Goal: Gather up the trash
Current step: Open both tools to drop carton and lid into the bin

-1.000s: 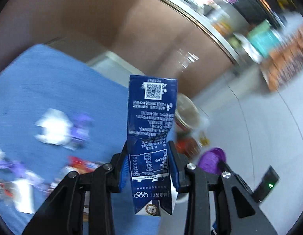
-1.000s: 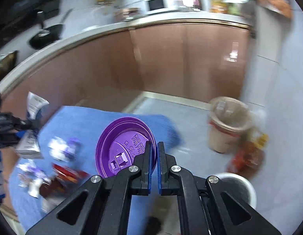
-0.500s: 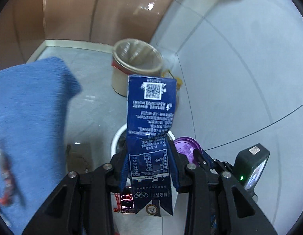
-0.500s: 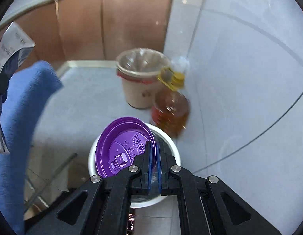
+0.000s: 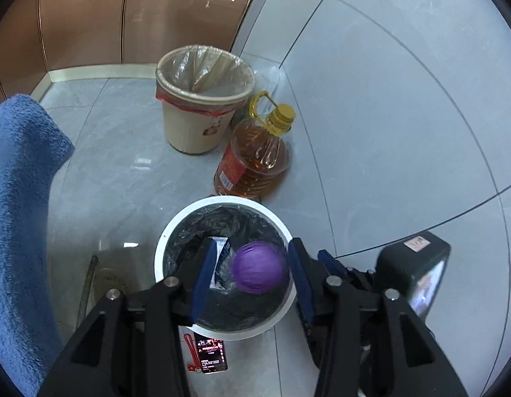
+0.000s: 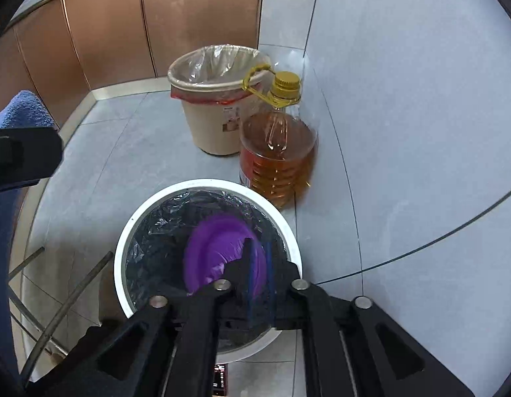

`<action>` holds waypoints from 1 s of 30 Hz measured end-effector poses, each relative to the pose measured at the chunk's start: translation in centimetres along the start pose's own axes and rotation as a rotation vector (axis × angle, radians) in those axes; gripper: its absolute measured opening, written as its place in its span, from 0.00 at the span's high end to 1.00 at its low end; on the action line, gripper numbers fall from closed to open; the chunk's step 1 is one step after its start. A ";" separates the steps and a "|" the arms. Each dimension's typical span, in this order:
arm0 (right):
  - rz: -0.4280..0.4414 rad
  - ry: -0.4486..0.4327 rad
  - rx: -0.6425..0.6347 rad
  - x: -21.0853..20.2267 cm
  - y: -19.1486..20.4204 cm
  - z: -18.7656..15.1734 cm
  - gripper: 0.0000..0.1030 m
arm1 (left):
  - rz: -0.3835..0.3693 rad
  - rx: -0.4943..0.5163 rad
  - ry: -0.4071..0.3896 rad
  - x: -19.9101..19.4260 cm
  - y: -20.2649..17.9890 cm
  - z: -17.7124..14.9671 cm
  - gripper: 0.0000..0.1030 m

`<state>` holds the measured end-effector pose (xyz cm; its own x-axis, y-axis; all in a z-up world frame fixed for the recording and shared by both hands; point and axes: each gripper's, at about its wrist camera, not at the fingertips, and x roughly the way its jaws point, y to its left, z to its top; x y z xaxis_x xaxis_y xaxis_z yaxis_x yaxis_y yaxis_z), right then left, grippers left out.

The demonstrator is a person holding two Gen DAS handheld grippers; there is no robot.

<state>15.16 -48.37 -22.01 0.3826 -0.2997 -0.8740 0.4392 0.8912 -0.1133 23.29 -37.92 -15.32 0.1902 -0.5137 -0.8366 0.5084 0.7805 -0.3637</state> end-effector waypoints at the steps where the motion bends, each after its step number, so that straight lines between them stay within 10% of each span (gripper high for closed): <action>1: 0.011 -0.002 0.005 -0.1 0.0 0.0 0.65 | -0.009 0.001 -0.012 -0.7 0.1 -0.2 0.58; 10: 0.060 -0.099 0.021 -5.0 1.0 0.6 0.60 | 0.010 0.060 -0.202 -11.4 0.6 -2.0 0.58; 19: 0.137 -0.341 -0.063 -18.3 5.8 1.6 0.60 | 0.097 0.081 -0.488 -26.5 2.8 -5.2 0.48; 30: 0.247 -0.541 -0.168 -32.2 11.6 0.3 0.60 | 0.208 0.035 -0.645 -40.1 10.3 -10.9 0.48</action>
<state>8.16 -28.52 5.02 0.8342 -0.1690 -0.5249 0.1681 0.9845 -0.0499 11.78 -5.44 10.01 0.7440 -0.4727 -0.4722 0.4324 0.8794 -0.1990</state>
